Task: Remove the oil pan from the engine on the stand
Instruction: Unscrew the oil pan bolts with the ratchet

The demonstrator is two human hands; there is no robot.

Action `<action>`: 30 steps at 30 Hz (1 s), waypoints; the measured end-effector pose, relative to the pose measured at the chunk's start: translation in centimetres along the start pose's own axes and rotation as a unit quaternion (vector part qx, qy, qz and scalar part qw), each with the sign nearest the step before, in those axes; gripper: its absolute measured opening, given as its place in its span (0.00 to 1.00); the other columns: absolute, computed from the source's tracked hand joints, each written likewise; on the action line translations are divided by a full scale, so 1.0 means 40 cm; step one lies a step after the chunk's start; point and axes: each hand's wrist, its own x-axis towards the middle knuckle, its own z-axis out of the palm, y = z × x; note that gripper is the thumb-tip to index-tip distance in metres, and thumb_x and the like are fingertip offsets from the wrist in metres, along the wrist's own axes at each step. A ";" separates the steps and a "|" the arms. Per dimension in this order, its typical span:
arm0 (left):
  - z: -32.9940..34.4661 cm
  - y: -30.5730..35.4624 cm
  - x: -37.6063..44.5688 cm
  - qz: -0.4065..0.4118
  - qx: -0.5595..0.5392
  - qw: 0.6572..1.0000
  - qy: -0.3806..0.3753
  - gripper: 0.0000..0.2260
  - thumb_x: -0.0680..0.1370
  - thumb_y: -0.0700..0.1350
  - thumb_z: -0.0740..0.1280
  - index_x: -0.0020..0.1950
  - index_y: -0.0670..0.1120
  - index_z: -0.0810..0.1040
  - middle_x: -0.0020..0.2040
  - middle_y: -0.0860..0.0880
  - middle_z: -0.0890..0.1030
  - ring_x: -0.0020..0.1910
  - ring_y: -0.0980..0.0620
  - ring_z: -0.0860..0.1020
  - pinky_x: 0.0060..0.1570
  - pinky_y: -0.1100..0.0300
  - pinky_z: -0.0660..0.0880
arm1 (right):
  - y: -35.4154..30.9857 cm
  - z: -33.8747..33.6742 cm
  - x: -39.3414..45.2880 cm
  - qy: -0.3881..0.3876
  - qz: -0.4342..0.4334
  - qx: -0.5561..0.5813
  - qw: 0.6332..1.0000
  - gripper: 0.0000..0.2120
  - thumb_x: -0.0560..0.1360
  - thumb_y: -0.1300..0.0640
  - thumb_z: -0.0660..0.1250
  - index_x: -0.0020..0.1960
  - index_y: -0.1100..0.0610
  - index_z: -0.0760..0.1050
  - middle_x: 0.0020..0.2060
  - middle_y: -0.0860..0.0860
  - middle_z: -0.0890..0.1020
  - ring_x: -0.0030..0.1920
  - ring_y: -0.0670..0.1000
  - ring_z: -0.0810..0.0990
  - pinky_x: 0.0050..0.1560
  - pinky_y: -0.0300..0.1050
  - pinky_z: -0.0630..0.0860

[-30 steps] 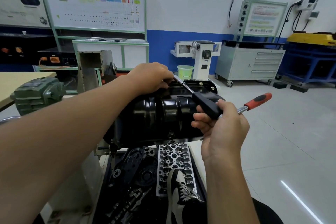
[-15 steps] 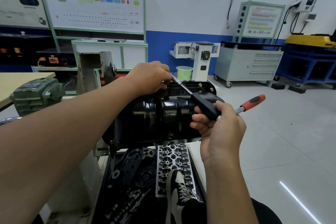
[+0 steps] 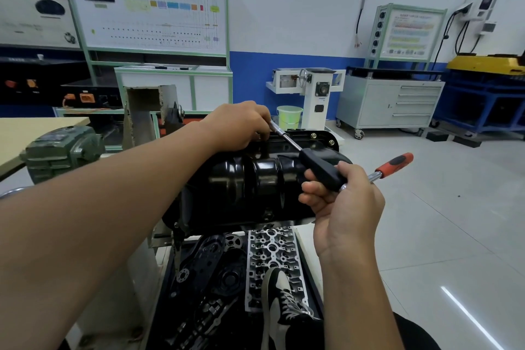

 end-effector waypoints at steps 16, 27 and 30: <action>0.005 -0.011 -0.013 -0.017 -0.047 0.999 0.011 0.08 0.81 0.45 0.70 0.58 0.56 0.83 0.65 0.56 0.77 0.63 0.51 0.75 0.47 0.48 0.79 | 0.000 -0.002 0.001 0.000 0.006 0.001 1.000 0.08 0.80 0.60 0.63 0.48 0.65 0.77 0.37 0.66 0.84 0.24 0.54 0.79 0.23 0.43 0.76; 0.008 -0.014 -0.008 -0.020 -0.055 0.998 -0.013 0.09 0.80 0.45 0.70 0.57 0.58 0.84 0.66 0.56 0.75 0.64 0.51 0.73 0.48 0.47 0.79 | -0.003 -0.002 -0.003 0.001 0.009 -0.002 1.000 0.08 0.80 0.60 0.63 0.47 0.64 0.77 0.36 0.65 0.84 0.23 0.54 0.78 0.23 0.43 0.76; 0.012 -0.009 -0.001 -0.024 -0.037 0.999 -0.012 0.09 0.81 0.44 0.70 0.55 0.58 0.85 0.65 0.56 0.76 0.63 0.51 0.74 0.46 0.48 0.79 | -0.004 -0.003 -0.002 0.000 0.011 0.000 1.000 0.08 0.80 0.61 0.62 0.46 0.64 0.77 0.36 0.66 0.84 0.23 0.54 0.78 0.23 0.43 0.75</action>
